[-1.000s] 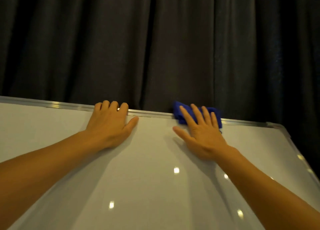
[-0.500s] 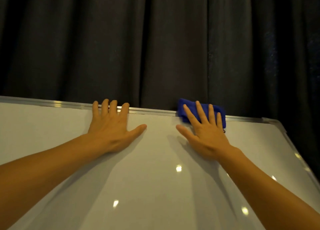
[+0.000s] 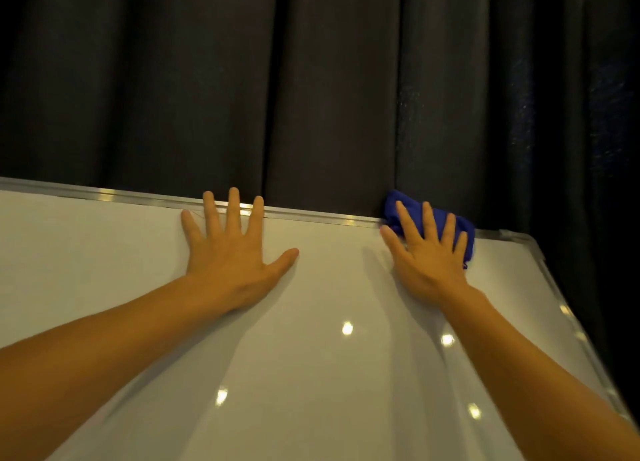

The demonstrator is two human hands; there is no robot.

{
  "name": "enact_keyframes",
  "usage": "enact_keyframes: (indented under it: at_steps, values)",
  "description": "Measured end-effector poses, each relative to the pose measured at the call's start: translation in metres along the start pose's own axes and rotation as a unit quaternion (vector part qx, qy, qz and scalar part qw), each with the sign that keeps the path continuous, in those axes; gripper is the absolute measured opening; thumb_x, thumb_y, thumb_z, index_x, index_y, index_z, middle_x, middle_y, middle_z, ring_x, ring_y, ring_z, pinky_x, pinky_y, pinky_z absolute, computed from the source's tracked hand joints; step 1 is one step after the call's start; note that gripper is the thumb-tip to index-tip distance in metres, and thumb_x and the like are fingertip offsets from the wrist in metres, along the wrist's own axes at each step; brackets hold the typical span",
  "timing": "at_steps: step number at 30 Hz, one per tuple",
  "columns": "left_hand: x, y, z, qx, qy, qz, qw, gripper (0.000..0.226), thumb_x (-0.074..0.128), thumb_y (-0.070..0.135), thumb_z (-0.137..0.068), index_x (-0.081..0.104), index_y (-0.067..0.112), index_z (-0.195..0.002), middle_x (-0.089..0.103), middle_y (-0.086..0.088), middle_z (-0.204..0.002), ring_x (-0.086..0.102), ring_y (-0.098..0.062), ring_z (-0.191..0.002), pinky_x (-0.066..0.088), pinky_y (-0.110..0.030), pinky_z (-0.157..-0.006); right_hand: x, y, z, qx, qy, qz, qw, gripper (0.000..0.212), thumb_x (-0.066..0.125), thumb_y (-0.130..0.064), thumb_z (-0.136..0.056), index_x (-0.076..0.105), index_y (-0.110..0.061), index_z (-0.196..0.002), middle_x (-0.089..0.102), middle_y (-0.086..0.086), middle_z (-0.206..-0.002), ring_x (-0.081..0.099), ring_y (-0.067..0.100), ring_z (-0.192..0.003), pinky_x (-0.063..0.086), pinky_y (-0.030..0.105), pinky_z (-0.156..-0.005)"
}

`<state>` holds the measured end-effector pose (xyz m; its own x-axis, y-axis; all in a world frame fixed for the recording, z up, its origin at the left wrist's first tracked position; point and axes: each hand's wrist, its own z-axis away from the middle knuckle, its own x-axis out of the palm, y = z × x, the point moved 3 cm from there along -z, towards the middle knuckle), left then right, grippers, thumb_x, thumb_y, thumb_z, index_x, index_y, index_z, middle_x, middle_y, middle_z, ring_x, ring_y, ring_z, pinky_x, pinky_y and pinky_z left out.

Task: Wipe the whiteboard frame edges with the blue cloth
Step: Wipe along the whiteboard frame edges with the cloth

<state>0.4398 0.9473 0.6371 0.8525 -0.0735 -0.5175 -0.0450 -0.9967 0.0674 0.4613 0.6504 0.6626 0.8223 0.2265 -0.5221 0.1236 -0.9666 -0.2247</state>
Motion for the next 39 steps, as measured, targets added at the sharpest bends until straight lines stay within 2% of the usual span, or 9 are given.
enact_keyframes:
  at_steps: [2,9,15,21,25,28,32,34,39]
  values:
    - [0.001,0.01,0.001,-0.019,0.004,-0.001,1.0,0.106,0.0,0.087,-0.07,-0.018,0.026,-0.154,-0.021,-0.009,-0.164,-0.021,-0.044,-0.147,-0.006,-0.069,-0.115,0.01,-0.029,0.004,0.024,0.013,-0.024,0.999,0.077,0.005,-0.082,-0.083,-0.004,-0.049,-0.152,-0.012,0.0,-0.165,-0.021,0.039,-0.147,-0.019,0.058,-0.114]
    - [0.004,-0.004,-0.001,-0.03,-0.002,-0.014,0.999,0.111,-0.002,0.094,-0.066,-0.02,0.027,-0.153,-0.022,-0.009,-0.164,-0.02,-0.044,-0.148,-0.003,-0.069,-0.115,0.006,-0.036,0.009,-0.259,0.012,0.057,0.964,0.064,0.003,-0.086,-0.081,-0.017,-0.066,-0.139,-0.01,-0.009,-0.165,-0.018,0.034,-0.149,-0.017,0.049,-0.115]
    - [0.002,0.035,0.003,-0.034,-0.021,0.007,0.999,0.107,0.005,0.09,-0.069,-0.017,0.028,-0.154,-0.021,-0.008,-0.164,-0.02,-0.049,-0.146,-0.002,-0.074,-0.112,0.005,0.011,0.003,-0.008,0.009,-0.021,1.0,0.078,0.007,-0.086,-0.08,-0.003,-0.053,-0.15,-0.011,-0.002,-0.166,-0.024,0.039,-0.146,-0.021,0.055,-0.113]
    - [0.005,0.071,0.002,0.004,-0.03,-0.01,1.0,0.112,0.001,0.094,-0.063,-0.022,0.03,-0.152,-0.025,-0.009,-0.163,-0.02,-0.048,-0.146,0.0,-0.072,-0.114,0.006,0.008,0.018,-0.249,0.011,0.032,0.968,0.065,0.011,-0.086,-0.083,-0.012,-0.066,-0.14,-0.015,-0.013,-0.164,-0.03,0.028,-0.145,-0.021,0.052,-0.115]
    - [0.012,0.089,0.009,0.039,-0.036,-0.004,0.999,0.113,-0.01,0.094,-0.055,-0.027,0.034,-0.149,-0.03,-0.008,-0.162,-0.023,-0.047,-0.146,-0.004,-0.074,-0.113,-0.019,0.084,-0.001,-0.056,0.024,0.03,0.998,0.066,0.017,-0.079,-0.088,-0.006,-0.059,-0.146,-0.01,-0.005,-0.166,-0.019,0.035,-0.148,-0.012,0.054,-0.118]
    - [0.016,0.116,0.007,0.034,-0.048,-0.009,0.998,0.115,-0.011,0.097,-0.055,-0.025,0.034,-0.15,-0.029,-0.009,-0.161,-0.023,-0.049,-0.145,-0.003,-0.077,-0.109,-0.003,0.058,0.0,0.08,0.033,-0.042,0.995,0.078,0.013,-0.085,-0.082,0.004,-0.05,-0.152,-0.007,0.0,-0.166,-0.018,0.042,-0.147,-0.018,0.057,-0.114]
    - [0.023,0.151,0.005,0.032,-0.057,-0.025,0.998,0.12,-0.003,0.096,-0.054,-0.022,0.03,-0.152,-0.028,-0.009,-0.162,-0.022,-0.05,-0.145,0.002,-0.078,-0.108,0.007,0.036,0.018,-0.182,-0.014,-0.02,0.983,0.069,0.01,-0.088,-0.08,-0.001,-0.064,-0.144,-0.007,-0.011,-0.165,-0.025,0.031,-0.147,-0.025,0.047,-0.112]
    - [0.026,0.154,0.005,0.048,-0.05,-0.02,0.997,0.123,-0.006,0.097,-0.053,-0.021,0.028,-0.153,-0.028,-0.009,-0.162,-0.021,-0.049,-0.145,0.0,-0.078,-0.108,-0.011,0.083,0.01,-0.21,-0.007,0.049,0.976,0.063,0.017,-0.081,-0.086,-0.001,-0.064,-0.144,-0.006,-0.01,-0.165,-0.017,0.035,-0.149,-0.014,0.05,-0.118]
    - [0.031,0.169,0.008,0.068,-0.037,-0.002,0.997,0.124,-0.009,0.097,-0.055,-0.016,0.023,-0.154,-0.024,-0.011,-0.163,-0.02,-0.049,-0.146,-0.005,-0.078,-0.107,-0.031,0.165,0.009,0.125,0.009,0.012,0.992,0.076,0.021,-0.077,-0.089,0.004,-0.043,-0.155,-0.009,0.001,-0.166,-0.017,0.041,-0.147,-0.011,0.054,-0.118]
